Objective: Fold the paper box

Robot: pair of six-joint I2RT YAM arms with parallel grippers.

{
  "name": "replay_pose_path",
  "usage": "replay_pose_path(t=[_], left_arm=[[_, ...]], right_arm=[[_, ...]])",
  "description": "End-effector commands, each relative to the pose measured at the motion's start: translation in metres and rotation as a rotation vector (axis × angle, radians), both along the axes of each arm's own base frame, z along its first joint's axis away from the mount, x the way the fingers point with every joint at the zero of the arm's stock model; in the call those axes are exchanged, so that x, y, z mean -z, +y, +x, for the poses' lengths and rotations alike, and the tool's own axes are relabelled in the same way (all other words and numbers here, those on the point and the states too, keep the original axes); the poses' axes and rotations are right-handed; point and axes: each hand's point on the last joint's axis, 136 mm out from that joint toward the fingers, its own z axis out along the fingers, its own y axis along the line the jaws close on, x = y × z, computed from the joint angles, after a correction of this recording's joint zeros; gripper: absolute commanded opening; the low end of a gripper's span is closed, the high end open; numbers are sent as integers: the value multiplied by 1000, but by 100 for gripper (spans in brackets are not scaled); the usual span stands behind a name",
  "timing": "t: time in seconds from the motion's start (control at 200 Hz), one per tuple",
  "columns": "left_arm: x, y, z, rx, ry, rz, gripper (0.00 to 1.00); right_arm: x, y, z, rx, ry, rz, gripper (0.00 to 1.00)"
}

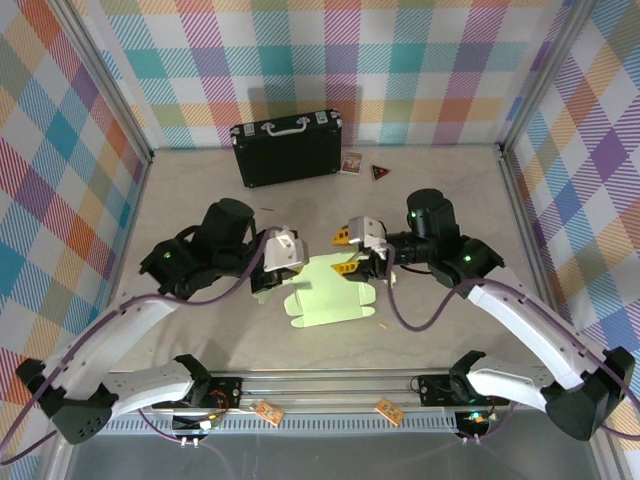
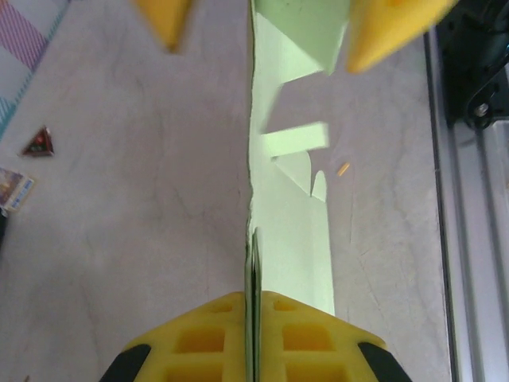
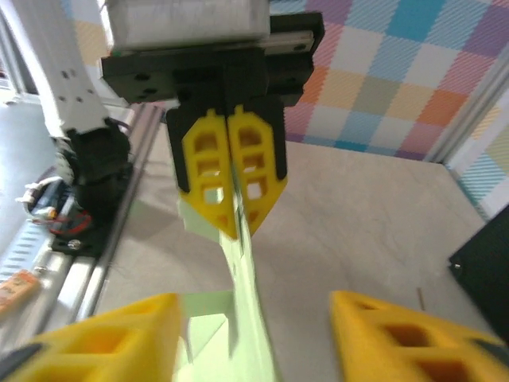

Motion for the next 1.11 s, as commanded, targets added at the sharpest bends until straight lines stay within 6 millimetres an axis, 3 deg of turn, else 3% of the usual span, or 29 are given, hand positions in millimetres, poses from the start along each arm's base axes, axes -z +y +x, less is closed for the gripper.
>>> replay_pose_path(t=[0.0,0.16,0.235,0.325,0.43,0.595,0.765,0.9,1.1], left_arm=[[4,-2,15,-9,-9,34,0],[21,-6,38,-6,22,77,0],[29,-6,55,-31,23,84,0],[48,-6,61,8,9,119,0],[64,-5,67,-8,-26,117,0],[92,-1,75,-27,-88,139,0],[122,3,82,-42,-92,186,0],[131,1,82,-37,-99,174,0],[140,2,81,-35,-88,191,1]], right_arm=[[-6,4,28,123,-13,11,70],[-10,1,42,179,9,16,79],[-12,-8,52,248,40,35,84],[-9,-24,71,370,126,63,86],[10,-45,90,526,259,66,86],[49,-66,102,684,405,41,88],[82,-61,96,672,544,22,85],[104,-54,86,627,652,-14,83],[116,-30,75,457,780,-77,71]])
